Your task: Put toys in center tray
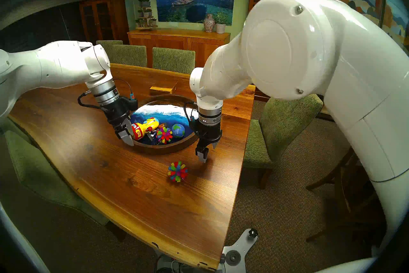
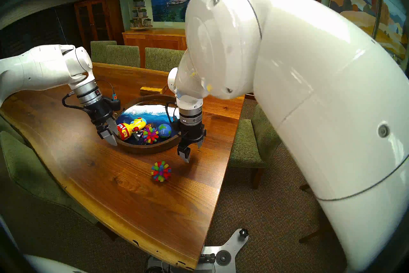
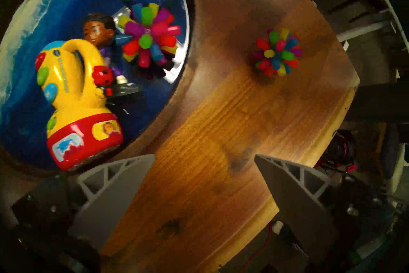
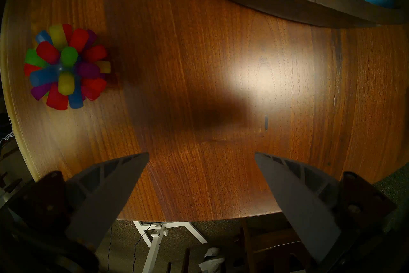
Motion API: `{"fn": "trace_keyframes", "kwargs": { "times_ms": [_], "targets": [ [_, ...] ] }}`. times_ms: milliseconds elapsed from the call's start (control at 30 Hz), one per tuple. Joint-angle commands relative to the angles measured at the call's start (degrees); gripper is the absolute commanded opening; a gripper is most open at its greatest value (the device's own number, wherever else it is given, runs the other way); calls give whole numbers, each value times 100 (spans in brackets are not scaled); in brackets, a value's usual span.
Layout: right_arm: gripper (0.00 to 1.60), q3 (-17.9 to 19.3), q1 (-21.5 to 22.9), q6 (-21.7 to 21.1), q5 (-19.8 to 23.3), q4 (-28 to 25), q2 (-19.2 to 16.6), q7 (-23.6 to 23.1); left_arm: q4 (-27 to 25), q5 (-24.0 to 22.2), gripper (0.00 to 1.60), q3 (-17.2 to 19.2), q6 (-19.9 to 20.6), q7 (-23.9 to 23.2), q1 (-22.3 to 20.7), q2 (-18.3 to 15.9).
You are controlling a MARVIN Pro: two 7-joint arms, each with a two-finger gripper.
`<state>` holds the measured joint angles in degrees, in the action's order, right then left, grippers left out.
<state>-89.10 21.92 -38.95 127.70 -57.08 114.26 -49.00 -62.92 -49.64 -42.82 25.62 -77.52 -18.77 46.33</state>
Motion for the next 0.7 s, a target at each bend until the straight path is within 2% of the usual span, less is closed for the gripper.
{"fn": "trace_keyframes", "kwargs": {
  "times_ms": [0, 233, 267, 667],
  "targets": [
    [160, -9, 133, 5, 1, 82, -17, 7, -682, 140, 160, 45, -149, -41, -404, -227],
    [160, -9, 133, 5, 0, 84, -18, 7, -1340, 327, 160, 62, -227, 66, -503, -404],
    [160, -9, 135, 5, 0, 85, -18, 7, -1599, 401, 160, 69, -241, 121, -551, -478],
    [160, -8, 148, 4, 0, 94, -18, 6, -2857, 809, 160, 151, -213, 725, -816, -806]
  ]
}}
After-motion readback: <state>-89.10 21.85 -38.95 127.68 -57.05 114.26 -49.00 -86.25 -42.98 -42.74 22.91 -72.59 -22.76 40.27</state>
